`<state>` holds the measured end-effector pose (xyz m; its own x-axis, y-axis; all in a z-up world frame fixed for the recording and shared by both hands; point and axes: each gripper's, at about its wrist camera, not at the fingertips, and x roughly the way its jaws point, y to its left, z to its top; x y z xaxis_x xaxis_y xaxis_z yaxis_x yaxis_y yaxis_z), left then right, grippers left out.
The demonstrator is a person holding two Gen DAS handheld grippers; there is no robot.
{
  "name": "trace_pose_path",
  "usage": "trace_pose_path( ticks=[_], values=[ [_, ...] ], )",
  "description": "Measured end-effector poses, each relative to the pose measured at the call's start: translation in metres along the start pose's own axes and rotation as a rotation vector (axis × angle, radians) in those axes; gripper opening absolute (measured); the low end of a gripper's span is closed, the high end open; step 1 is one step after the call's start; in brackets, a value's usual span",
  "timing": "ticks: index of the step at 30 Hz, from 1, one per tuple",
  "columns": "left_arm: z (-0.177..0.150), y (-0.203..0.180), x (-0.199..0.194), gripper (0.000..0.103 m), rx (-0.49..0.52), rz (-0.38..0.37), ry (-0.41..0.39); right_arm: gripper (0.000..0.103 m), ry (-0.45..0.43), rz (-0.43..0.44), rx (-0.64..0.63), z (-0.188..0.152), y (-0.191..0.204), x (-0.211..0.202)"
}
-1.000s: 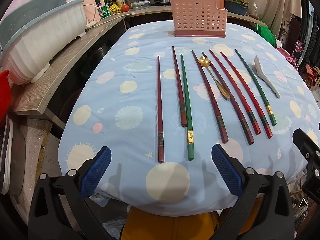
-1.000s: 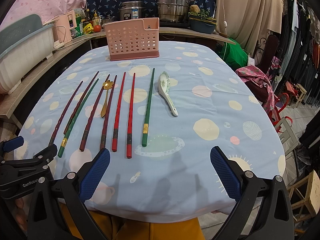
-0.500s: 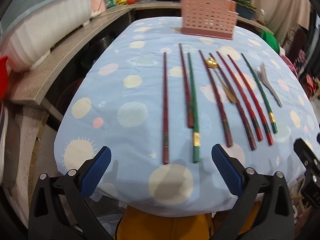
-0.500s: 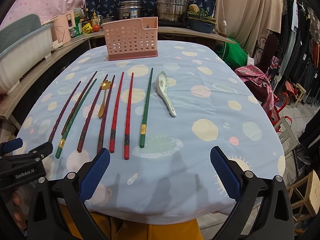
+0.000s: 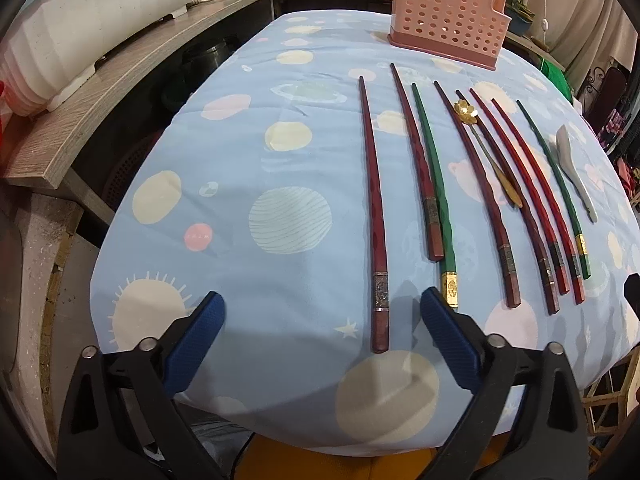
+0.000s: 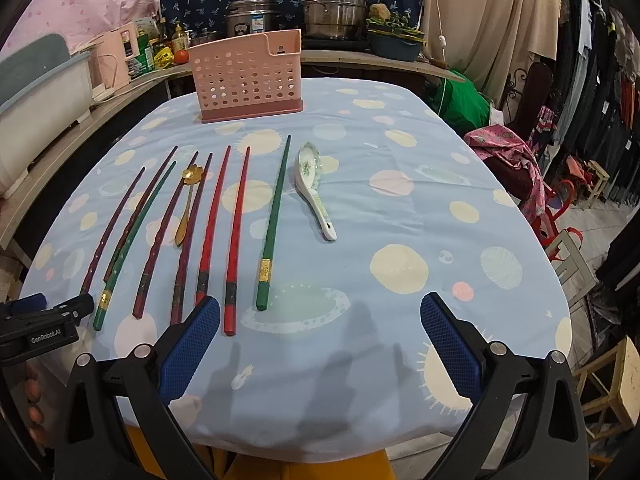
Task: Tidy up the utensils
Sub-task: 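Grasp a dark red chopstick with the left tool while the right tool grasps the white ceramic spoon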
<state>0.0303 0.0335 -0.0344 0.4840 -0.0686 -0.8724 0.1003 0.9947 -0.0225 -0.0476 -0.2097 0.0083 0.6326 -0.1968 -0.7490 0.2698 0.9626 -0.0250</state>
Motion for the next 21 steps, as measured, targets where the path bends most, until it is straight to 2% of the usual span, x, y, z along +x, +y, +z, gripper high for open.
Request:
trace_pose_path(
  ticks=[3,7,11,12,13,14,18,21],
  values=[
    [0.002,0.002,-0.001,0.080,0.001,-0.001,-0.006,0.096,0.003,-0.002,0.000,0.003,-0.003,0.005],
    [0.008,0.005,-0.003,0.055,0.002,-0.009,-0.018,0.096,-0.014,0.003,0.003,0.008,-0.007,0.010],
    [0.012,0.005,-0.003,0.025,0.010,-0.027,-0.023,0.086,-0.026,0.013,0.000,0.022,-0.009,0.022],
    [0.013,0.004,-0.003,0.021,0.014,-0.034,-0.022,0.081,-0.033,0.017,-0.006,0.026,-0.009,0.025],
    [0.014,0.003,-0.002,0.013,0.018,-0.034,-0.022,0.075,-0.039,0.017,-0.016,0.029,-0.009,0.029],
    [0.014,0.002,-0.002,0.010,0.021,-0.033,-0.022,0.073,-0.043,0.013,-0.025,0.033,-0.008,0.033],
    [0.015,0.001,-0.001,0.010,0.029,-0.034,-0.023,0.049,-0.022,0.035,-0.037,0.044,-0.008,0.056],
    [0.016,0.001,-0.001,0.010,0.029,-0.038,-0.021,0.042,0.011,0.065,-0.021,0.048,-0.011,0.073]
  ],
)
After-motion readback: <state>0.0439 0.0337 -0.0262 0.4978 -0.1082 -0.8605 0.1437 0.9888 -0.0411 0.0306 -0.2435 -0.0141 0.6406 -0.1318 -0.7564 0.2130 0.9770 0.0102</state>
